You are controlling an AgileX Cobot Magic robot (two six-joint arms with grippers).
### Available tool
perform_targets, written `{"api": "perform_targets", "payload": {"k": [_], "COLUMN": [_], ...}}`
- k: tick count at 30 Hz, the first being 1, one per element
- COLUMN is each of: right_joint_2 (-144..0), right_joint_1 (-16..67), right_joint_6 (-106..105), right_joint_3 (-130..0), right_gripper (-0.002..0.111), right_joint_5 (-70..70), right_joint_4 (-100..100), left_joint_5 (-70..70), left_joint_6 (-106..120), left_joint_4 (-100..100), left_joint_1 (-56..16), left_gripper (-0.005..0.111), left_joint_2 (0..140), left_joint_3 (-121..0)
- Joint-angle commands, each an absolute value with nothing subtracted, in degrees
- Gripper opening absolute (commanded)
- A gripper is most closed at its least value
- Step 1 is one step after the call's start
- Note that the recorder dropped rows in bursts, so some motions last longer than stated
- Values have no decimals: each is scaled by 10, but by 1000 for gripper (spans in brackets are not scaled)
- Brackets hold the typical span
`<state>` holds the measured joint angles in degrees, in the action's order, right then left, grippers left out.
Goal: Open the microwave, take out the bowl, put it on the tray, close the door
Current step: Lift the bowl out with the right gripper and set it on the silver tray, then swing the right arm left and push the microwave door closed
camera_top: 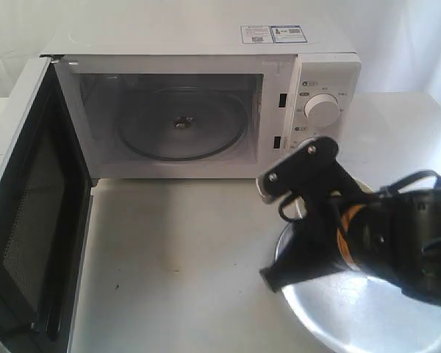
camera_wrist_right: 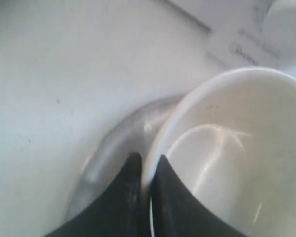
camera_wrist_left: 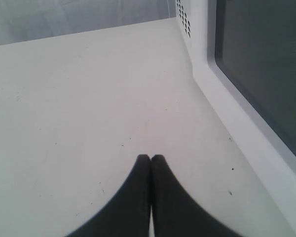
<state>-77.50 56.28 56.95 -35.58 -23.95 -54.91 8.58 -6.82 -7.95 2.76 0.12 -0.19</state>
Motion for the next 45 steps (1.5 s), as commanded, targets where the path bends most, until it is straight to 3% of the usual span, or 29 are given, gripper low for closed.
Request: {"api": "perform_targets", "payload": {"k": [1,10,13,18,20,23,29,34,38,45], "right_joint_2": [-777,-843,-852,-846,-831,-788,-654,-615,-638,-770], "right_joint_1": [565,565,565,565,565,566,566,566,566,566], "right_joint_6": [607,632,632,698,719,724,687,575,510,511], "right_joint_3": [-308,-286,-286,-286,-286,-287,-318,-351,-383,-444], "right_gripper": [0,2,18,59,63,54,32,0,0,0], "right_joint_5": [-261,-267,-265,-256,-243,-160,141,261,279,447], "right_joint_4": [-569,-587,-587,-632,-656,-687,-704,-648,-563,-548], "left_joint_5": [85,85,85,85,85,85,85,85,85,85], "left_joint_6": [-72,-72,-72,-72,-72,-72,-72,-72,-72,-72], "left_joint_4": [-77,-77,-77,-77,-77,-77,-77,-77,-77,-77], "left_joint_1": [27,27,27,27,27,27,27,27,27,27], "left_gripper": [0,0,0,0,0,0,0,0,0,0], "left_joint_2": [0,0,0,0,0,0,0,0,0,0], "left_joint_3": [0,0,0,0,0,0,0,0,0,0]}}
